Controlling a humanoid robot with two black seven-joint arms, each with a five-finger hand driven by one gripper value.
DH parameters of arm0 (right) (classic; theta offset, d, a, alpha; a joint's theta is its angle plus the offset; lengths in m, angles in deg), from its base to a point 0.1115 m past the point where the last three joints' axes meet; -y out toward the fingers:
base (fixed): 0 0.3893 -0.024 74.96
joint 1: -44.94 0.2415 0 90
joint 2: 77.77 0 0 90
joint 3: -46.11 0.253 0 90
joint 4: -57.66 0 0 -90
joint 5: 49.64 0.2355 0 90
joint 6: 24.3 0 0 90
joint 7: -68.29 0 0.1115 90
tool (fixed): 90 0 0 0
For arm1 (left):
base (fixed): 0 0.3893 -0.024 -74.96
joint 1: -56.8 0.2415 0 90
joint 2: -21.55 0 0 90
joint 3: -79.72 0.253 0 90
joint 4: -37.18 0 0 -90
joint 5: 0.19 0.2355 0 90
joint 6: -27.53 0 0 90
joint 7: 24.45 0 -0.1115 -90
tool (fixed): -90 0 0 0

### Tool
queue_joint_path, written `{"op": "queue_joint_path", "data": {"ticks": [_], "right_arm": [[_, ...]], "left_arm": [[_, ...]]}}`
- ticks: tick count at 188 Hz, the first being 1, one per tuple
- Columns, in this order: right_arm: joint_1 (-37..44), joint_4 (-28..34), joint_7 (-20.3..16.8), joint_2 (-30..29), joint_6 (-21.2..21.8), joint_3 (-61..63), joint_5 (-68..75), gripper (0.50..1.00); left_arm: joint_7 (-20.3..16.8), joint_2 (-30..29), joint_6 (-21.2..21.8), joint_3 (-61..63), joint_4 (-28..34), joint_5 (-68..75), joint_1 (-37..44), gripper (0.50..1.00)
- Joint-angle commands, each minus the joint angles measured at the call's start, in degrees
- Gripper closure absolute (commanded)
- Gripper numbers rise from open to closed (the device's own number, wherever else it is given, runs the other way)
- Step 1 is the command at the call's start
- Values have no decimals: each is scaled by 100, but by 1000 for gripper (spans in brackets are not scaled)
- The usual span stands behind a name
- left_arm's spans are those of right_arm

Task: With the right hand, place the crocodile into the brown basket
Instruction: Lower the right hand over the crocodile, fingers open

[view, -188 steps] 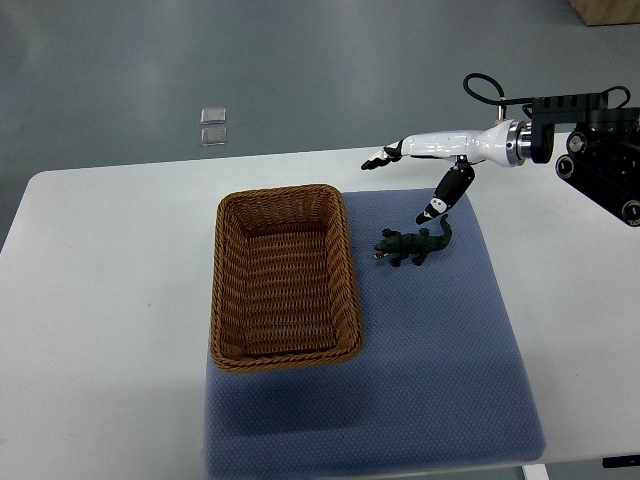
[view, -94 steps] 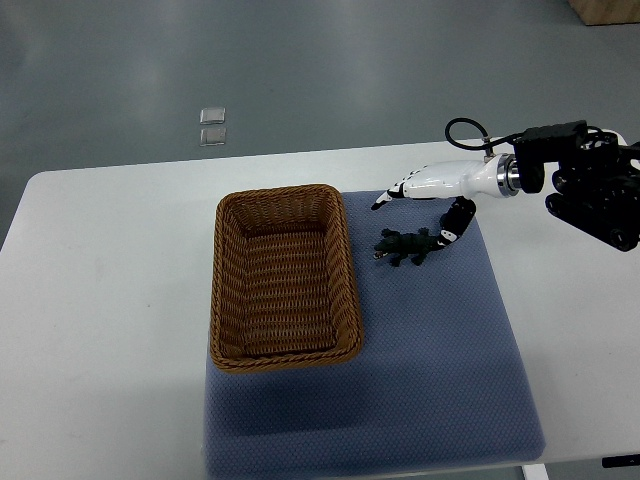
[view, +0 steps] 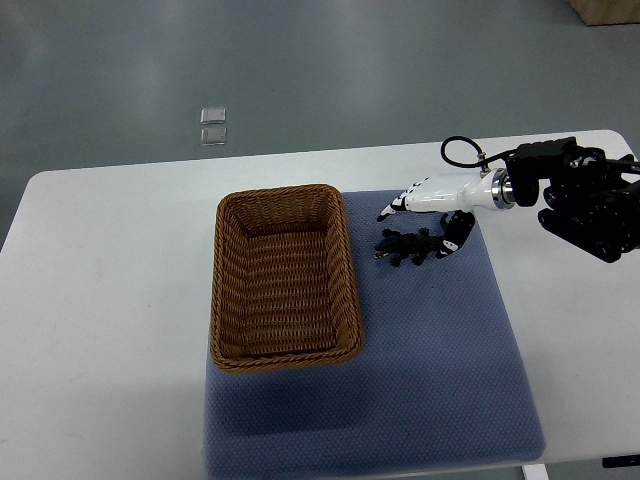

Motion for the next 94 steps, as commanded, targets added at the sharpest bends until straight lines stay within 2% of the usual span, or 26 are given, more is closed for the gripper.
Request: {"op": "queue_joint_path", "data": {"ticks": [1, 94], "right_arm": [[-29, -116, -1, -113, -4, 3, 9, 574], [-117, -283, -1, -201, -39, 3, 0, 579]], "left_arm": [[0, 0, 0, 0, 0, 0, 4, 500], [0, 0, 0, 0, 0, 0, -4, 500]]}}
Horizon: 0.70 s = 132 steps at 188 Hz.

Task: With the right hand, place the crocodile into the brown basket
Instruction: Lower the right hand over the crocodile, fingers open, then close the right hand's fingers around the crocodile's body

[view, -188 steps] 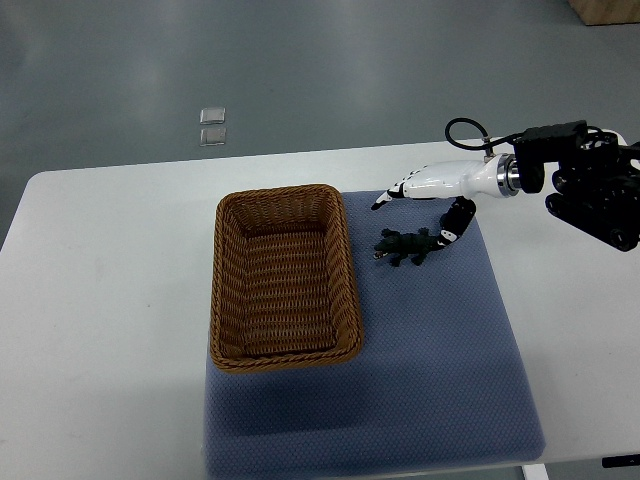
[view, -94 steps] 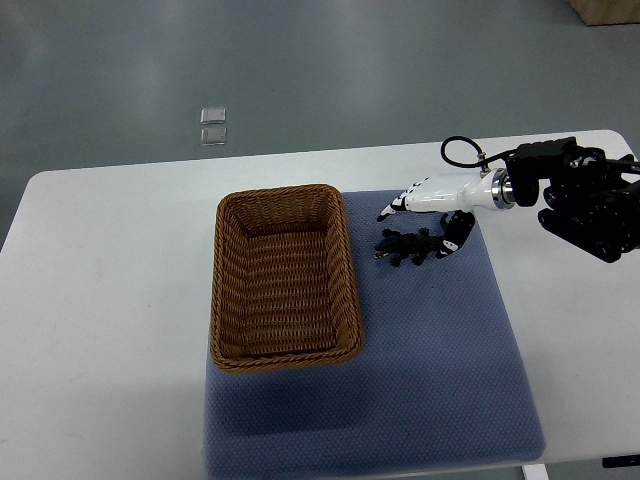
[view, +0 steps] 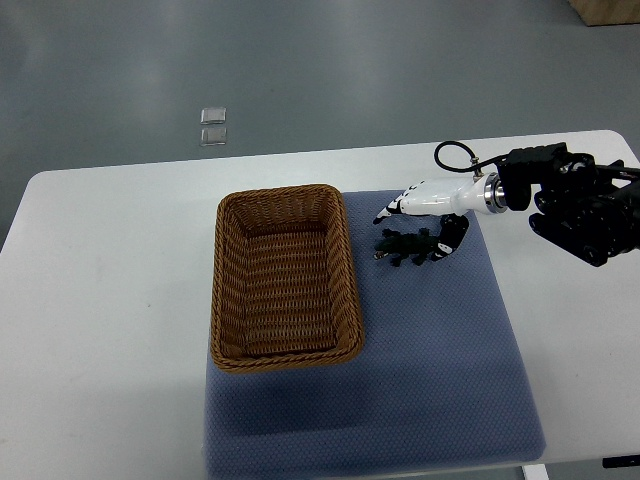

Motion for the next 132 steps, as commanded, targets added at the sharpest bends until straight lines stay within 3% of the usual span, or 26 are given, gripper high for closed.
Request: {"op": "queue_joint_path", "data": {"ticks": [1, 38, 78, 132], "right_arm": [[-46, -8, 0, -8, -2, 9, -3, 579], [-90, -17, 0, -8, -2, 0, -3, 595], [-125, -149, -2, -140, -2, 0, -2, 668], [-125, -167, -2, -149, -2, 0, 6, 703]], "left_arm": [[0, 0, 0, 0, 0, 0, 4, 500], [0, 0, 0, 0, 0, 0, 4, 500], [0, 0, 0, 0, 0, 0, 4, 500], [0, 0, 0, 0, 0, 0, -5, 500]]}}
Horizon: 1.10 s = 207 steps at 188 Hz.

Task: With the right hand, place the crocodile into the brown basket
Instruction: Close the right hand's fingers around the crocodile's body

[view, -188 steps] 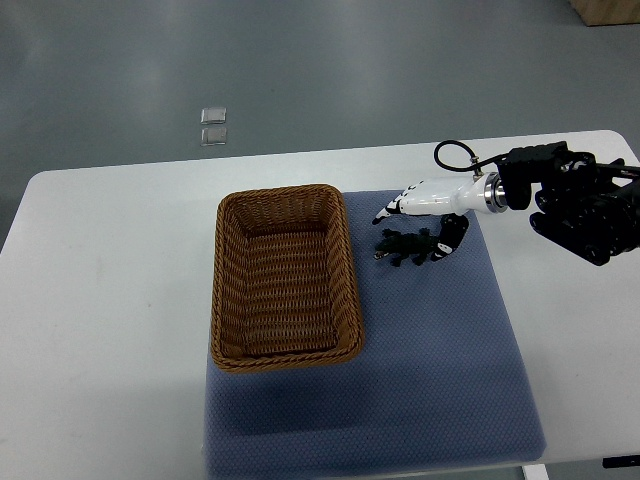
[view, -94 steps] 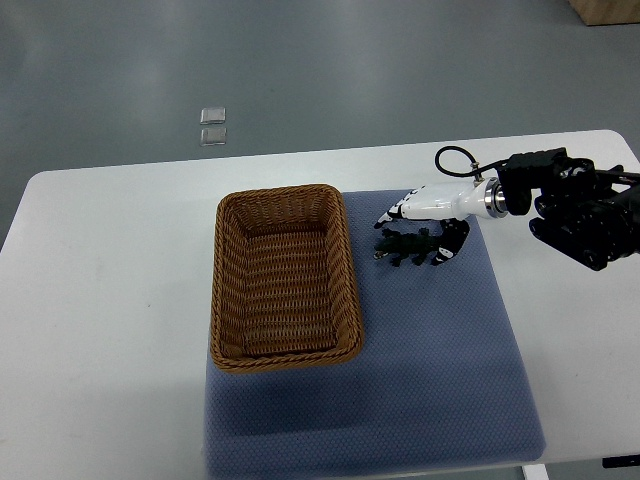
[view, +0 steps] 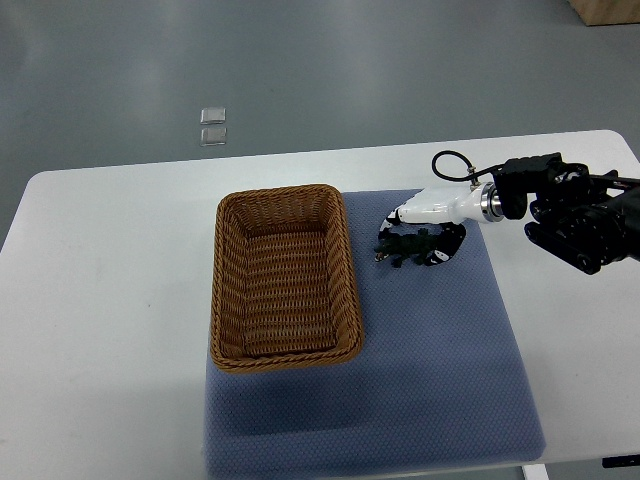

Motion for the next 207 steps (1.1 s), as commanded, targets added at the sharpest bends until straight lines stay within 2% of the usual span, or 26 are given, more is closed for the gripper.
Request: {"op": "queue_joint_path", "data": {"ticks": [1, 17, 45, 79, 112, 144, 207], "right_arm": [[-1, -1, 0, -1, 2, -2, 1, 703], [8, -1, 0, 7, 2, -2, 1, 707], [8, -1, 0, 7, 2, -2, 1, 746], [17, -1, 2, 16, 2, -2, 1, 850], [35, -1, 2, 16, 2, -2, 1, 918], [43, 8, 2, 25, 2, 7, 10, 951], [70, -1, 2, 95, 19, 112, 98, 959]], "left_arm": [[0, 0, 0, 0, 0, 0, -5, 500], [0, 0, 0, 0, 0, 0, -5, 500], [0, 0, 0, 0, 0, 0, -5, 500], [0, 0, 0, 0, 0, 0, -5, 500], [0, 0, 0, 0, 0, 0, 4, 500], [0, 0, 0, 0, 0, 0, 4, 500], [0, 0, 0, 0, 0, 0, -5, 500]]}}
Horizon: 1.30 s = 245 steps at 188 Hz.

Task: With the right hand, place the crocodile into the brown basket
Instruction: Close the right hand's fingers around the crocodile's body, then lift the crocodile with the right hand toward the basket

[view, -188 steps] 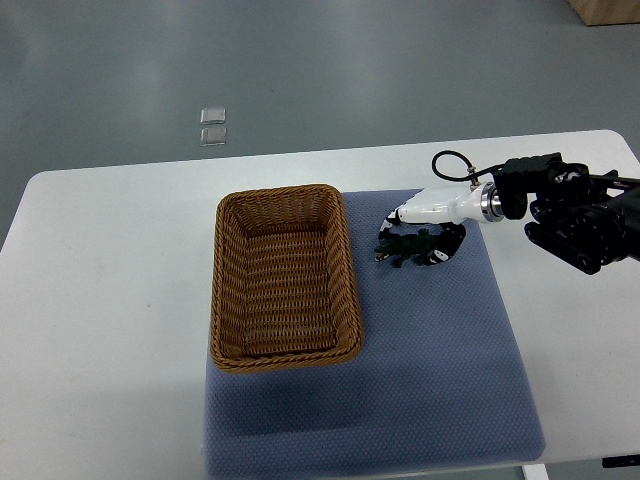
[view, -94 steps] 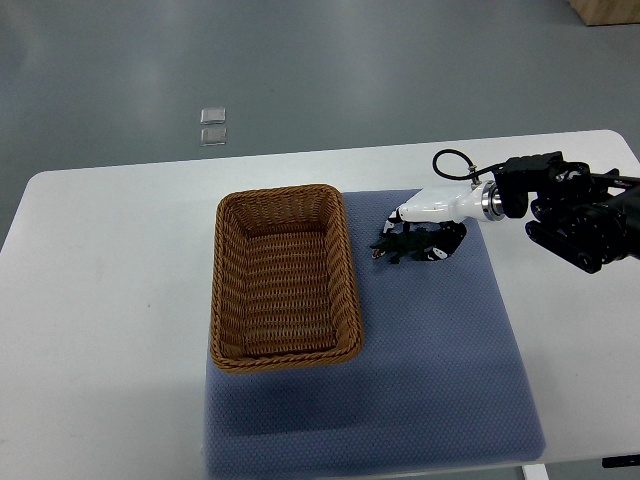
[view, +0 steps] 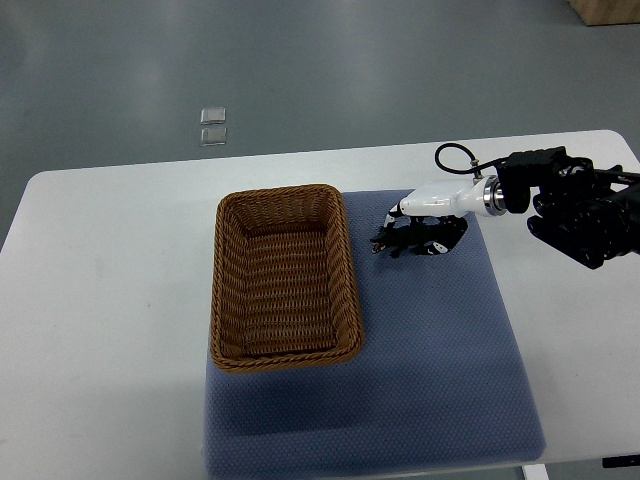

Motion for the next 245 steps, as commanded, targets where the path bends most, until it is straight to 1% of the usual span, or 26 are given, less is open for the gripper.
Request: {"op": "queue_joint_path", "data": {"ticks": [1, 75, 121, 192, 219, 245], "right_arm": [[2, -3, -1, 25, 4, 58, 14, 959], [134, 5, -1, 78, 4, 76, 664, 959], [134, 5, -1, 78, -14, 85, 691, 961], [169, 23, -1, 148, 13, 709, 893, 961], [195, 137, -1, 157, 30, 1025, 937, 961], [397, 550, -1, 289, 39, 1034, 946, 961]], "left_arm": [[0, 0, 0, 0, 0, 0, -5, 500], [0, 0, 0, 0, 0, 0, 4, 500], [0, 0, 0, 0, 0, 0, 4, 500], [0, 0, 0, 0, 0, 0, 4, 500], [0, 0, 0, 0, 0, 0, 4, 500], [0, 0, 0, 0, 0, 0, 4, 500]]}}
